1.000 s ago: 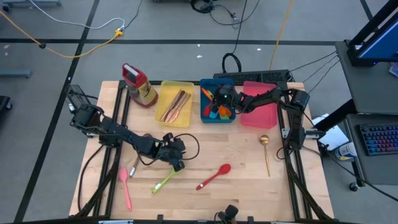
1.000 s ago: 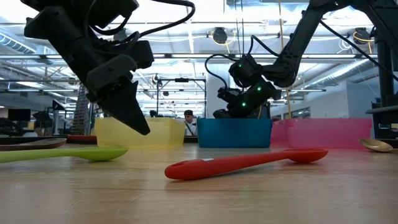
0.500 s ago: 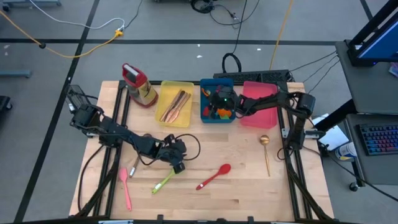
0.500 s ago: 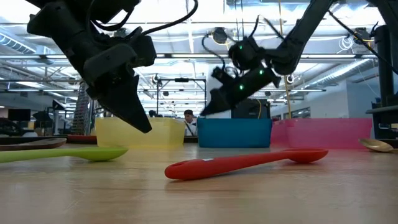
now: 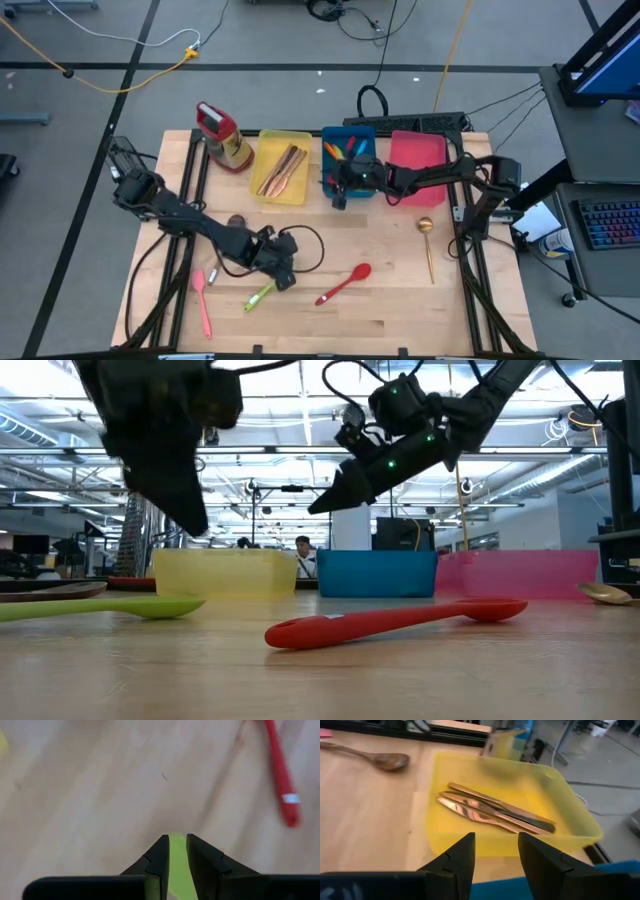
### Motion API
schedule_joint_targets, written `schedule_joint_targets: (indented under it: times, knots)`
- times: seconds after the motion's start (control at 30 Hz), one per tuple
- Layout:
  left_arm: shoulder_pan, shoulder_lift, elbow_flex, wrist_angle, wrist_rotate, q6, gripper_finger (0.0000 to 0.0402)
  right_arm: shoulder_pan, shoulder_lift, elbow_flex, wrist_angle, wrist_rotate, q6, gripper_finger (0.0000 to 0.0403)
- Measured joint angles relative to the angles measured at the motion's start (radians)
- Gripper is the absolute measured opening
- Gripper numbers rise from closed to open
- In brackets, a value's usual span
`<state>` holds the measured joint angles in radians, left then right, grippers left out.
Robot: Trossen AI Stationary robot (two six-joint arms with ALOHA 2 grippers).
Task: Pick & Place Kitchen Items
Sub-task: Put the pink spatula into the blue bin
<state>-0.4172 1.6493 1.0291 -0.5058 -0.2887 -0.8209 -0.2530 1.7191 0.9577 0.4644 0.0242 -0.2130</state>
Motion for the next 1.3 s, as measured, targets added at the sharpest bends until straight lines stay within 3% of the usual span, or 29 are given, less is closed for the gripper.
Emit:
schedule_joint_targets:
  times: [0.33, 0.57, 0.97, 1.3]
  knots:
    - [-0.112, 0.000, 0.078, -0.230, 0.341, -0.503, 0.0067, 0.084, 0.000, 0.000, 0.001, 0.000, -0.105, 0.0146]
    - [-0.258, 0.000, 0.078, -0.334, 0.563, -0.978, 0.0067, 0.111, 0.000, 0.000, 0.002, 0.000, -0.148, 0.0146]
    - [-0.538, 0.000, 0.078, -0.336, 0.569, -1.528, 0.0067, 0.111, 0.000, 0.000, 0.002, -0.001, -0.148, 0.0146]
    - [-0.619, 0.000, 0.052, -0.390, 0.579, -1.464, 0.0067, 0.111, 0.000, 0.000, 0.002, -0.001, -0.147, 0.0146]
